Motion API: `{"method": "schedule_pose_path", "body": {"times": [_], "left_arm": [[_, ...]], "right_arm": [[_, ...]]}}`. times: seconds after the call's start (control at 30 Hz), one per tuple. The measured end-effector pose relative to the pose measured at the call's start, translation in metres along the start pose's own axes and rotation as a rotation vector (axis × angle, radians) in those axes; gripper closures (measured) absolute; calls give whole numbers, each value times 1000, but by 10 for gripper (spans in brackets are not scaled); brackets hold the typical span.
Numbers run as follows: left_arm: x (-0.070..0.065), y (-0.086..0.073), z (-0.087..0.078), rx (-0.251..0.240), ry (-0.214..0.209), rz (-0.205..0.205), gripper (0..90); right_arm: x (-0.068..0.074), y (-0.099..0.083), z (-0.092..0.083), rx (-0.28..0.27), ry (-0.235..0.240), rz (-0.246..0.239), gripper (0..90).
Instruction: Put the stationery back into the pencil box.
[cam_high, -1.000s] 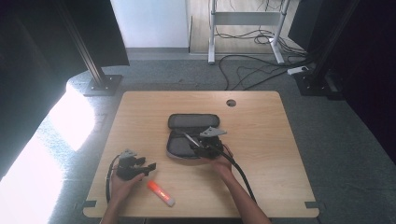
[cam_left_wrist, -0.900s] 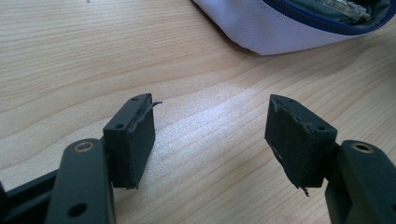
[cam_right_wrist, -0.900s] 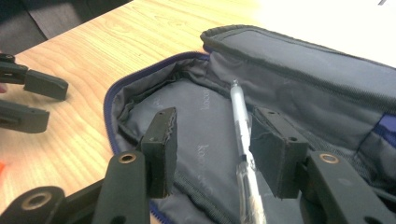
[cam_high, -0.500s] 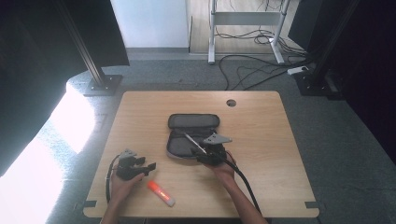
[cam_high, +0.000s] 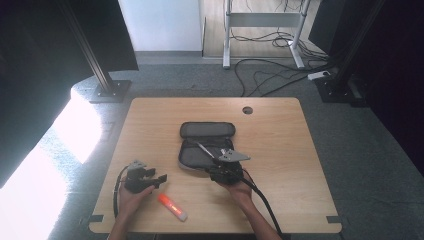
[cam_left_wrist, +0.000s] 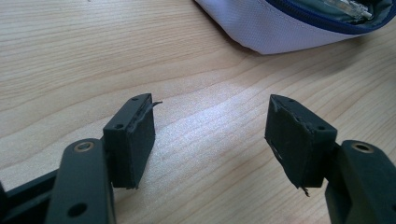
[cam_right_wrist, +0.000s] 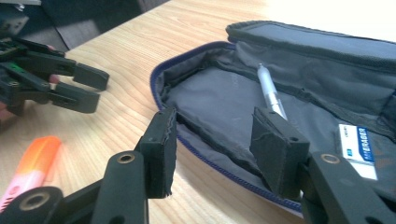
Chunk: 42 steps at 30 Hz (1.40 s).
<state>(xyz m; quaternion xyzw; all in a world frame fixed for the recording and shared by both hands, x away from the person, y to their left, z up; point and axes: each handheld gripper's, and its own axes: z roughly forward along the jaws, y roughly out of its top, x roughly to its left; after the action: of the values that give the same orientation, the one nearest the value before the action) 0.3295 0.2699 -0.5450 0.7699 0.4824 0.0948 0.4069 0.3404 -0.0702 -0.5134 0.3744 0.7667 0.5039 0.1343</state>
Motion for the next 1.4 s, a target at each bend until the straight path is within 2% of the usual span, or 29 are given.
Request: {"method": "schedule_pose_path", "body": {"times": [0.3, 0.73, 1.4], "left_arm": [[0, 0, 0, -1, 3, 3, 336], [0, 0, -1, -4, 1, -2, 336], [1, 0, -2, -16, -5, -8, 337]], "right_arm": [[14, -7, -5, -5, 32, -9, 485], [26, -11, -10, 4, 54, -23, 471], [46, -21, -12, 15, 95, -11, 471]]}}
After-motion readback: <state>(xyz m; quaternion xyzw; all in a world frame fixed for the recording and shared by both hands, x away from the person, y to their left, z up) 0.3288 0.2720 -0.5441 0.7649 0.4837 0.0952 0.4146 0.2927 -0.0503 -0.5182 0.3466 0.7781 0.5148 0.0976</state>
